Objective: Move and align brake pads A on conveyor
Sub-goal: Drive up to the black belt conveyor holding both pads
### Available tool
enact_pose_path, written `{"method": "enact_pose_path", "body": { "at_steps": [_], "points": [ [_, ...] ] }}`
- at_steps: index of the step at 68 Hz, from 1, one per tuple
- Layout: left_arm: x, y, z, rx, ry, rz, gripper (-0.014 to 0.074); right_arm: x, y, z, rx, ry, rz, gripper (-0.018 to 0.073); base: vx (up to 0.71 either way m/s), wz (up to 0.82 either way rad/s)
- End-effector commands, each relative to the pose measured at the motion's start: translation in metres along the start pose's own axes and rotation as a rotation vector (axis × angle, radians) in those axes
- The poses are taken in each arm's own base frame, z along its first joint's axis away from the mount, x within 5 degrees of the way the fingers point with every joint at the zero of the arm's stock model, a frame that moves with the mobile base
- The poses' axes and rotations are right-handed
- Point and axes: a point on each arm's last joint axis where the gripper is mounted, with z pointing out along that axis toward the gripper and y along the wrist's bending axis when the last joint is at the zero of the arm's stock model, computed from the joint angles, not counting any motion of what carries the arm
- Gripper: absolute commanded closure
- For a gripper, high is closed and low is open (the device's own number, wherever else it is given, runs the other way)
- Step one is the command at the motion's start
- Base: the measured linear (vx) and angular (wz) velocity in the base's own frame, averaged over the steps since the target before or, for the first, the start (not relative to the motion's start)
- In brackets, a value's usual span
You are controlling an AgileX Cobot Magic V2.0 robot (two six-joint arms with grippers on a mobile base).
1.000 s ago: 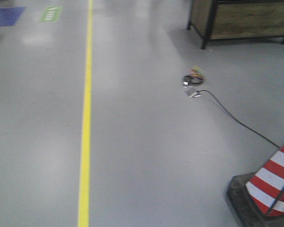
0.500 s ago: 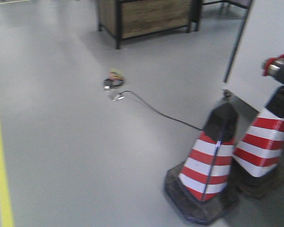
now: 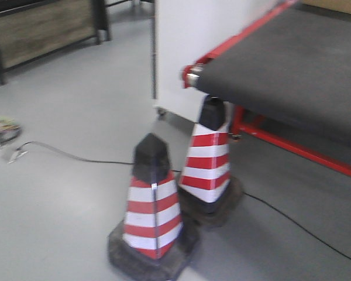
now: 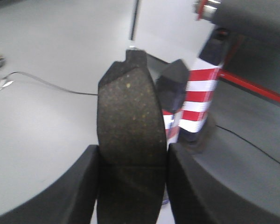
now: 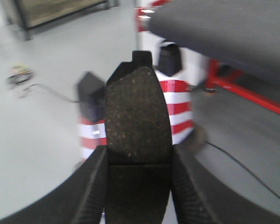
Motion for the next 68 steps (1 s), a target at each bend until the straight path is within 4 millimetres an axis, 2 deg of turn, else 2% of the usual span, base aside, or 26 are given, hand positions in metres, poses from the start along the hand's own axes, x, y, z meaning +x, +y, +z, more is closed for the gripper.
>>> {"method": "enact_pose_path", "body": {
  "at_steps": [1, 39, 68],
  "points": [
    [-0.0165, -0.0025, -0.0043, 0.019, -0.114, -0.010, 0.0603, -0.0169, 0.0011, -0.0039, -0.006, -0.112, -0.013, 0.0571, 0.17, -0.86],
    [-0.0165, -0.0025, -0.0043, 0.019, -0.114, -0.010, 0.0603, -0.0169, 0.0011, -0.0039, -0.006, -0.112, -0.013, 0.0571, 0.12, -0.84],
    [-0.0165, -0.0025, -0.0043, 0.019, -0.114, -0.010, 0.0603, -0.0169, 0.0011, -0.0039, -0.006, -0.112, -0.013, 0.0571, 0.10, -0.38]
  ]
}}
